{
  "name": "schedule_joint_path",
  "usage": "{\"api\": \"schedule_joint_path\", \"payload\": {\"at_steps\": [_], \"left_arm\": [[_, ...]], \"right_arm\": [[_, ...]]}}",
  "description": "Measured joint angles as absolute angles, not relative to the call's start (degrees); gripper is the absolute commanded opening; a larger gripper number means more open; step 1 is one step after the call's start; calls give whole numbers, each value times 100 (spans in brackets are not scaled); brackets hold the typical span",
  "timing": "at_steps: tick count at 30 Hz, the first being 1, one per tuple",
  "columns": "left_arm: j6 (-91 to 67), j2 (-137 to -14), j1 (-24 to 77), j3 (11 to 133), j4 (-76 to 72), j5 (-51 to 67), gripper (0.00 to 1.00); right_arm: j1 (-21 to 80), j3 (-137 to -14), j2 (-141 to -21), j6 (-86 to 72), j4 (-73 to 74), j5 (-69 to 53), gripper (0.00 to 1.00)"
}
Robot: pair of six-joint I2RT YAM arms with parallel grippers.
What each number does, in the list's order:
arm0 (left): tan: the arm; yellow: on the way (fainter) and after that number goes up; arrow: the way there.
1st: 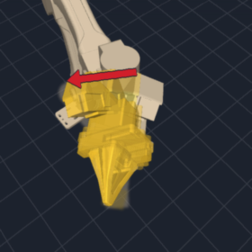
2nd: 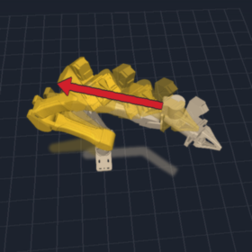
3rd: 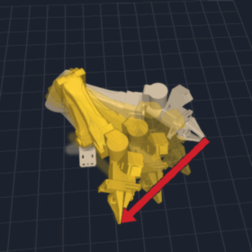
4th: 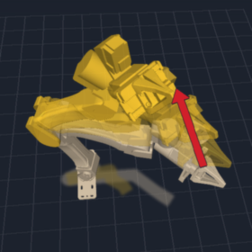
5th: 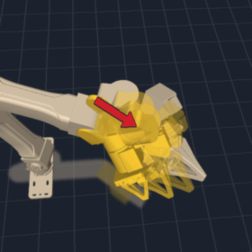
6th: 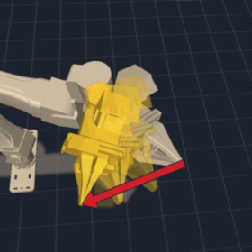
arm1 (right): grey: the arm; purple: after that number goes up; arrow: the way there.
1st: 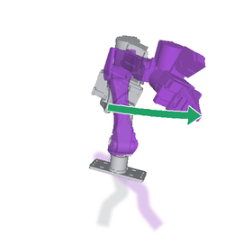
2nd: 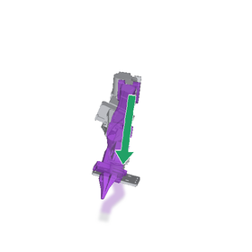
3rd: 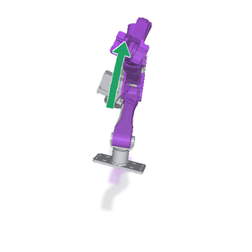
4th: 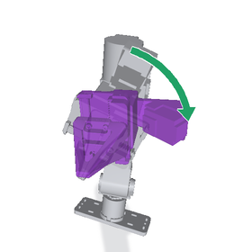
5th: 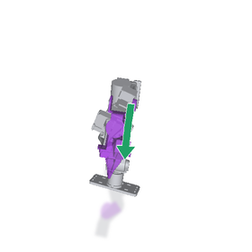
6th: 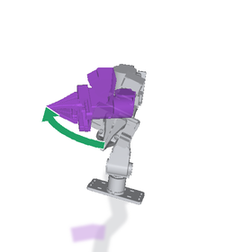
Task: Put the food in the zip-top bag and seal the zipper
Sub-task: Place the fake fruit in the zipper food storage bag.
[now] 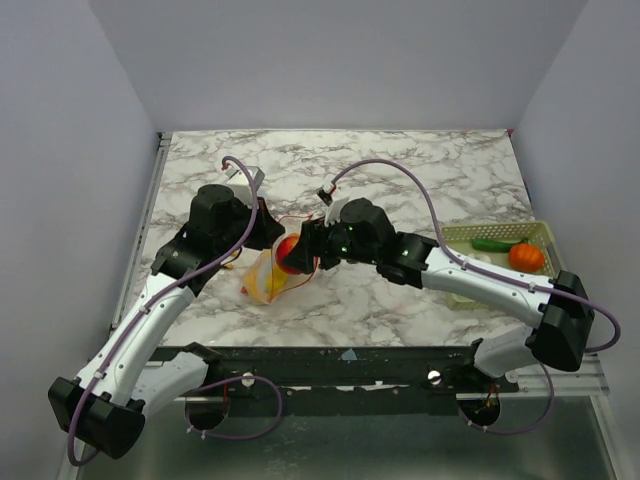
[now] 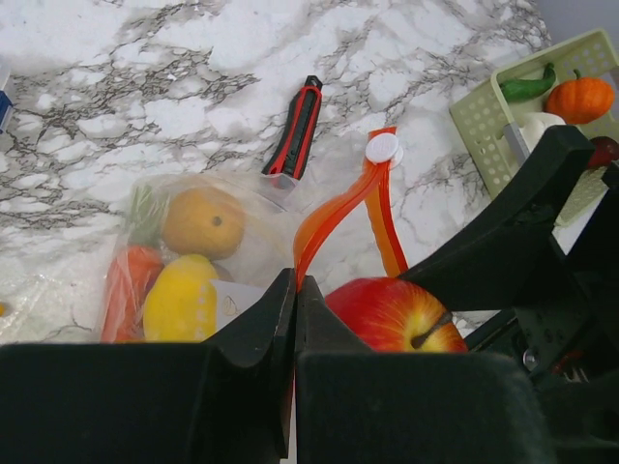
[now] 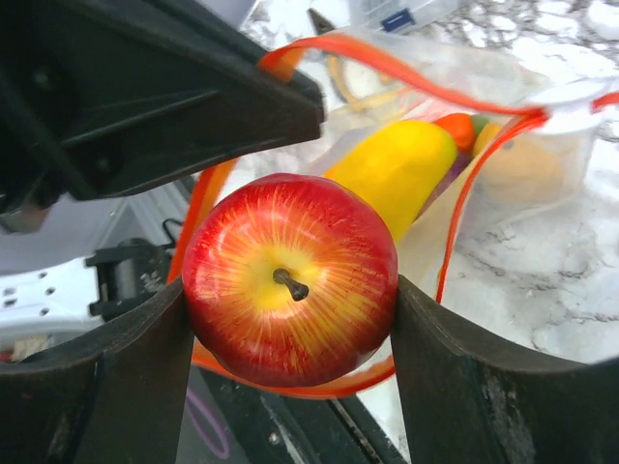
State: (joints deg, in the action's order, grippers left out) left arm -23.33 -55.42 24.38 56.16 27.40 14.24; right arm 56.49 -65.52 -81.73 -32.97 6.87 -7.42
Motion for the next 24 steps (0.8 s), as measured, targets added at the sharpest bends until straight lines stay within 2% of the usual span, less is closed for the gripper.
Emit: {"api": "schedule_joint_path", "payload": {"at_steps": [11, 16, 20, 24], "left_arm": [[-2333, -5443, 2438, 5561, 2659, 1516, 0], [-2333, -5443, 2438, 5557, 2637, 1520, 0], [-2333, -5443, 2438, 5555, 2622, 1546, 0], [-2316, -5443, 2438, 5555, 2620, 1551, 0]], "right_arm": [[6351, -7008, -8807, -4283, 1188, 1656, 6], [6477, -7207, -9170, -4740, 1358, 2176, 9], [6539, -7330, -9378, -4663, 1302, 2305, 17], [6606, -7520, -9570, -4429, 1282, 2392, 17]]}}
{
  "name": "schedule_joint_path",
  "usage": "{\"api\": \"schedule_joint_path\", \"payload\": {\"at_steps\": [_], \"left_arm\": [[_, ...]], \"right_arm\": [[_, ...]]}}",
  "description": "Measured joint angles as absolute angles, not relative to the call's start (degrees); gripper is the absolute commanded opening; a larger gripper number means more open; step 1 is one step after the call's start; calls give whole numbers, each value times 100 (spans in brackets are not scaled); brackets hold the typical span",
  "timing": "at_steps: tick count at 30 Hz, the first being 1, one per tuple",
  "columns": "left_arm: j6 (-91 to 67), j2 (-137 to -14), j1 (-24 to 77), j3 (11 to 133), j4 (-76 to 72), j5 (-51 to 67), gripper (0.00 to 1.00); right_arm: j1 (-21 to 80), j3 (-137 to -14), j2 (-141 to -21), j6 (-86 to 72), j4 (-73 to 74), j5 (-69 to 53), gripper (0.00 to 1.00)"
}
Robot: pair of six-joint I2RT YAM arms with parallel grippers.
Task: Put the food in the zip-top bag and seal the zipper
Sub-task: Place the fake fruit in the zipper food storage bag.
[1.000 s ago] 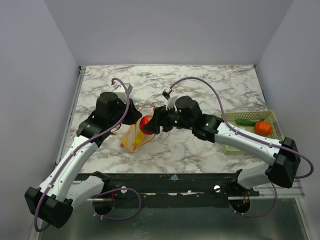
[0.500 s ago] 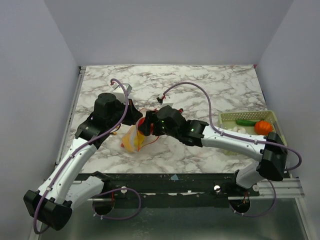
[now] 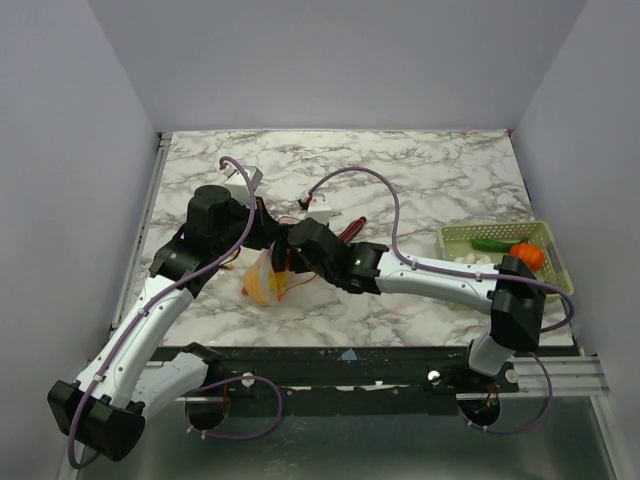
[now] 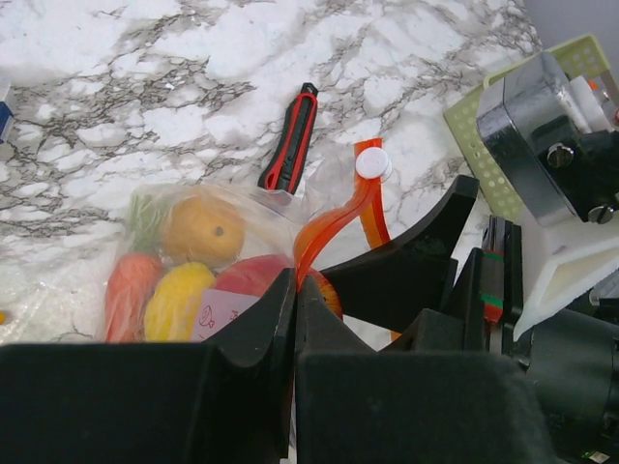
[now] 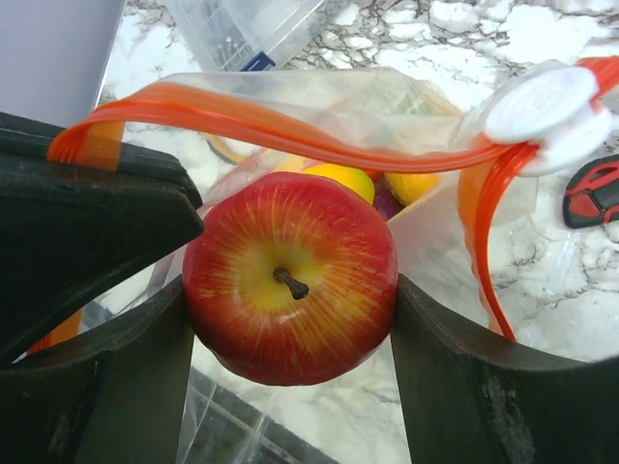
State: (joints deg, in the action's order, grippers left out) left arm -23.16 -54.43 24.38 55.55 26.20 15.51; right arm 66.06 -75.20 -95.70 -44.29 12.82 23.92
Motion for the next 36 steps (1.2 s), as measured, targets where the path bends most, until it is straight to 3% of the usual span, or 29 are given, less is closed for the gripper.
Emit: {"api": "schedule_joint_path", "payload": {"at_steps": [5, 10, 17, 21, 26, 36], "left_arm": [[-2311, -5443, 2392, 5555, 2609, 1544, 0], [-2311, -5443, 2408, 5555, 2617, 1505, 0], [-2311, -5443, 2408, 5555, 2620, 1503, 0], [-2311, -5443, 2408, 5555, 2620, 1505, 0], [-2305, -5443, 2403, 5555, 2615, 1496, 0], [-2250, -5443, 2368, 5555, 2587, 1380, 0]], "right_arm": [[6632, -7867, -9806, -5048, 1859, 3065, 8], [6630, -8012, -9824, -6573, 2976, 3844, 8], [6630, -7588, -9760, -5806, 2108, 3424, 12], [6632, -7406, -9690, -5229, 1208, 3116, 30], [6630, -7321, -9671, -4838, 746, 3122, 39], [6632, -7496, -9983, -4744, 746, 3452, 71]]}}
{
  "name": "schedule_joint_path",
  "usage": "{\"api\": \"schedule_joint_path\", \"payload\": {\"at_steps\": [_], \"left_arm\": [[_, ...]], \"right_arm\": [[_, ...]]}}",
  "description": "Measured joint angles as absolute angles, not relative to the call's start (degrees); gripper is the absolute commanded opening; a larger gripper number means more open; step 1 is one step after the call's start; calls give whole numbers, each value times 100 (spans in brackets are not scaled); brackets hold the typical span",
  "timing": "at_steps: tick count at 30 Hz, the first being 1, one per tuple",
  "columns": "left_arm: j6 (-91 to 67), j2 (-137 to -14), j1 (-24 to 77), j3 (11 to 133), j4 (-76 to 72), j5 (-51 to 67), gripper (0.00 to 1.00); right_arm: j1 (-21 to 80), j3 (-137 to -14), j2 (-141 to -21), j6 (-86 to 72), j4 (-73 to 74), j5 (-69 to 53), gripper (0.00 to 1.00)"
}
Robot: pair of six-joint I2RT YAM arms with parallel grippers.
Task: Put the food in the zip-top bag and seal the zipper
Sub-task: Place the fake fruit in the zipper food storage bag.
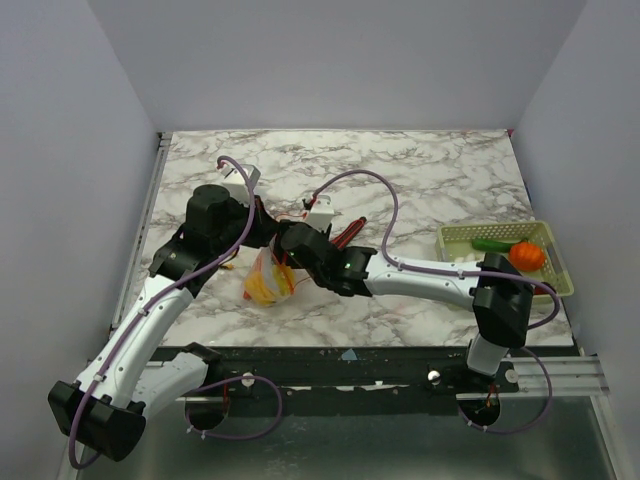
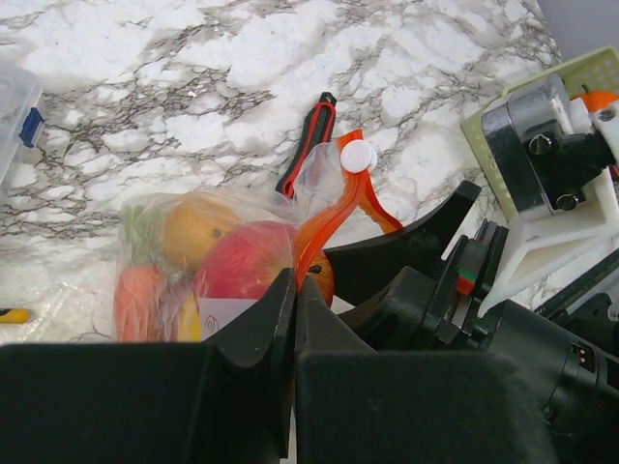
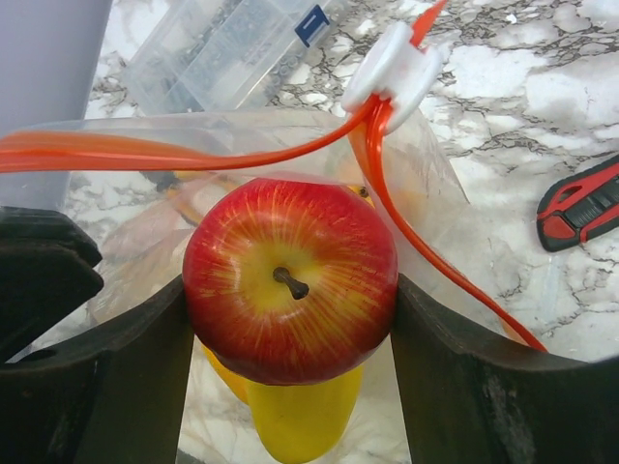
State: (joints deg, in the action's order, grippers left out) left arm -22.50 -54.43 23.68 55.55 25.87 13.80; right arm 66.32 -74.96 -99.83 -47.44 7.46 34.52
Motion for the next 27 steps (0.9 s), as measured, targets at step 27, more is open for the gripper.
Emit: {"api": "schedule_joint_path", "payload": {"at_steps": [27], "left_arm": [[-2237, -5520, 2386, 5555, 2628, 1245, 0]], "right_arm": [[6630, -8429, -8991, -4427, 3006, 3415, 90]]}}
